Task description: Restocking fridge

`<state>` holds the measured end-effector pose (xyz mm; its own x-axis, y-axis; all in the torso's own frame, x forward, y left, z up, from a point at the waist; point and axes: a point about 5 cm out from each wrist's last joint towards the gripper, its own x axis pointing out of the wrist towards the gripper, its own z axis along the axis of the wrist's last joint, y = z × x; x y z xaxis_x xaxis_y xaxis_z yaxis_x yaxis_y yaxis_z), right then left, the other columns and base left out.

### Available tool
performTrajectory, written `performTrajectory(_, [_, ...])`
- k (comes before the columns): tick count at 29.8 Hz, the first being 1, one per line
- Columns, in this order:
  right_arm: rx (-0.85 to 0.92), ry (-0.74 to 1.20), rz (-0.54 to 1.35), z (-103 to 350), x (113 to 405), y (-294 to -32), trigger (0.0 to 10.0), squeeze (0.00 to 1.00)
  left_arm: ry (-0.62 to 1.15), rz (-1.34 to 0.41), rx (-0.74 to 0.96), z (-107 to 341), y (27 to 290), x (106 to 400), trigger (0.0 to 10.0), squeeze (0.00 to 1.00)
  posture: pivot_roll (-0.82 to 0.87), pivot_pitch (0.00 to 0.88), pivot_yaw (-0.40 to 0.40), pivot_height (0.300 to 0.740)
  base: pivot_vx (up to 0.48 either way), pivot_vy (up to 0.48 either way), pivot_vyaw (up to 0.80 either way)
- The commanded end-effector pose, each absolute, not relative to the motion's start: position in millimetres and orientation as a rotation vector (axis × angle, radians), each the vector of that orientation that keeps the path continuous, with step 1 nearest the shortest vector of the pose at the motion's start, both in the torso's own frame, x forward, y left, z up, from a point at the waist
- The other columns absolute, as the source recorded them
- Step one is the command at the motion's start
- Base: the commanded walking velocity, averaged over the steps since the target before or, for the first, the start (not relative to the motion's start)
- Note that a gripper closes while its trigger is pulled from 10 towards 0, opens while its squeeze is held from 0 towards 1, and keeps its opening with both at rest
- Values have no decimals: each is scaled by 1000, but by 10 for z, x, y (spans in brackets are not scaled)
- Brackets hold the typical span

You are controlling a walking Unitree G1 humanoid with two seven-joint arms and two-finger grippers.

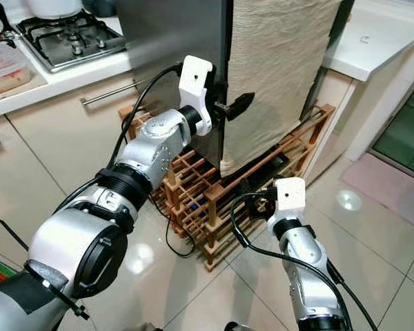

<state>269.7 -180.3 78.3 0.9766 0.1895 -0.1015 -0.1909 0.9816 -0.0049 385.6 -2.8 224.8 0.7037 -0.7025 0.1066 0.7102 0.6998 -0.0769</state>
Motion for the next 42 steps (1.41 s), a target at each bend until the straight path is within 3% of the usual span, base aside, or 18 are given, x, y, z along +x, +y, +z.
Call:
performTrajectory(1, [-17, 81, 202, 850, 2730, -1770, 10000, 0, -127, -803, -95, 2417, -75, 3864, 0, 0, -129, 48, 39, 740, 0, 0, 0])
performTrajectory(12, [-17, 86, 207, 836, 2734, -1736, 10000, 0, -146, -844, -77, 2415, -132, 3822, 0, 0, -127, 40, 42, 740, 0, 0, 0])
performTrajectory(21, [-20, 91, 210, 806, 2714, -1729, 10000, 0, -201, -981, -180, 2584, -355, 3648, 0, 0, -124, 35, 39, 740, 0, 0, 0])
performTrajectory(22, [-19, 92, 211, 804, 2715, -1728, 10000, 0, -206, -972, -164, 2588, -352, 3651, 4627, 0, -124, 36, 39, 740, 0, 0, 0])
performTrajectory(25, [-19, 92, 211, 803, 2715, -1728, 10000, 0, -209, -965, -152, 2589, -348, 3653, 4627, 0, -123, 37, 39, 740, 0, 0, 0])
performTrajectory(26, [-20, 95, 212, 793, 2715, -1727, 10000, 0, -214, -943, -138, 2593, -317, 3669, 10000, 0, -123, 37, 38, 740, 0, 0, 0])
performTrajectory(35, [-21, 106, 216, 763, 2710, -1726, 10000, 0, -253, -873, -66, 2641, -200, 3714, 10000, 0, -123, 39, 33, 740, 0, 0, 0])
performTrajectory(36, [-21, 107, 216, 759, 2710, -1729, 10000, 0, -255, -852, -58, 2647, -165, 3741, 10000, 427, -124, 38, 32, 740, 0, 0, 0])
performTrajectory(37, [-21, 108, 217, 758, 2711, -1729, 10000, 0, -254, -837, -50, 2647, -142, 3760, 10000, 922, -124, 38, 32, 740, 0, 0, 0])
performTrajectory(39, [-21, 109, 217, 757, 2712, -1730, 10000, 0, -253, -826, -45, 2647, -126, 3773, 10000, 922, -124, 38, 32, 740, 0, 0, 0])
performTrajectory(40, [-22, 109, 218, 756, 2714, -1731, 10000, 0, -251, -811, -25, 2634, -98, 3794, 10000, 1000, -123, 38, 31, 740, 0, 0, 0])
performTrajectory(42, [-23, 111, 216, 756, 2725, -1737, 10000, 0, -227, -729, 22, 2582, 17, 3876, 10000, 1000, -125, 38, 33, 740, 0, 0, 0])
